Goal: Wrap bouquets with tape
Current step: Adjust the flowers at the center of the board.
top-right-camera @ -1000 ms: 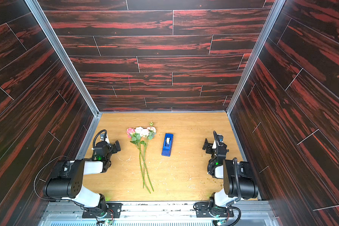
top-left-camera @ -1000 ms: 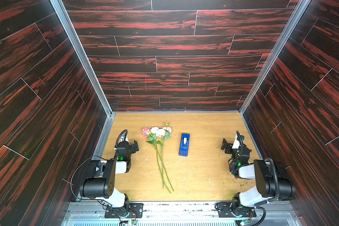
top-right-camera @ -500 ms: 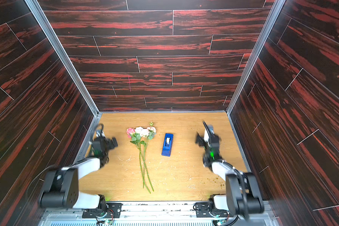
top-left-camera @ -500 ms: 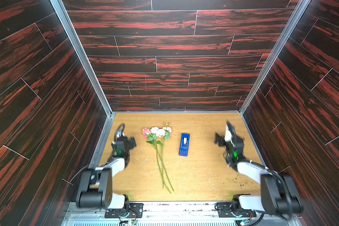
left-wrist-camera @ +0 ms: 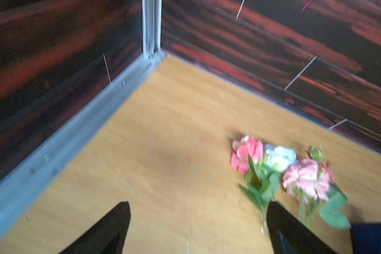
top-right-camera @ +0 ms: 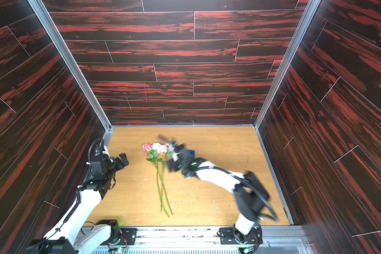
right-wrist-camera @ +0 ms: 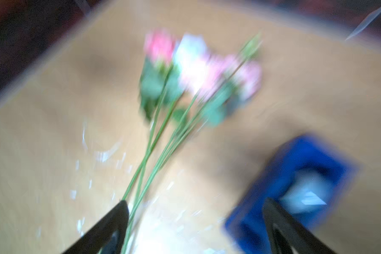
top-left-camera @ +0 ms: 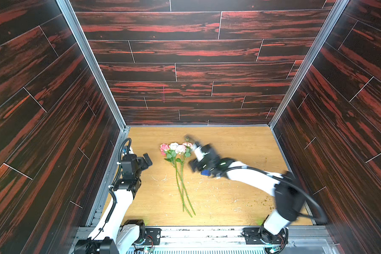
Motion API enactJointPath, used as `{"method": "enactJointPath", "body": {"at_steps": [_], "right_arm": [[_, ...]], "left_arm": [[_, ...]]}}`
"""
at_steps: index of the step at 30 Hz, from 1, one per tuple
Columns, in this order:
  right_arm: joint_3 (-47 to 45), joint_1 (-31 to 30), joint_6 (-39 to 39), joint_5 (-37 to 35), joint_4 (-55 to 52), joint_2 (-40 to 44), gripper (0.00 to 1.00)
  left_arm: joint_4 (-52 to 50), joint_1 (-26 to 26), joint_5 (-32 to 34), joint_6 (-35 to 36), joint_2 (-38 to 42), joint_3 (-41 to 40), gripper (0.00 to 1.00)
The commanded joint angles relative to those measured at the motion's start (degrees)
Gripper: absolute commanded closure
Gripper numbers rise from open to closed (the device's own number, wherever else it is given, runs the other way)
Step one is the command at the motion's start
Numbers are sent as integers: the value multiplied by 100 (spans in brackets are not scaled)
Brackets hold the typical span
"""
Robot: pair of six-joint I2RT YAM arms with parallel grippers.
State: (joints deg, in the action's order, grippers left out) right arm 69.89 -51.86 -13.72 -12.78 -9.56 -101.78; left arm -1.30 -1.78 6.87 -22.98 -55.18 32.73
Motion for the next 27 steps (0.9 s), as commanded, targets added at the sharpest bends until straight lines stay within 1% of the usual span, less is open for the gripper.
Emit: {"method": "enactJointPath", "body": {"at_steps": [1, 6, 11, 16, 27], "right_arm": [[336, -293, -311, -60, -660, -477, 7], [469, -640, -445, 272, -776, -860, 7], [832, -898, -486, 296, -932, -1278, 7], [1052, -938, -532, 165, -1169, -1643, 13], [1134, -1129, -152, 247, -1285, -1819, 27]], "left_arm": [[-335, 18, -13, -431, 303, -167, 0], [-380, 29, -31, -484, 462, -239, 0], [-380, 28, -103, -584, 506, -315, 0], [-397, 28, -157, -649, 565, -364, 0], [-406, 24, -186, -723, 613, -406, 0]]}}
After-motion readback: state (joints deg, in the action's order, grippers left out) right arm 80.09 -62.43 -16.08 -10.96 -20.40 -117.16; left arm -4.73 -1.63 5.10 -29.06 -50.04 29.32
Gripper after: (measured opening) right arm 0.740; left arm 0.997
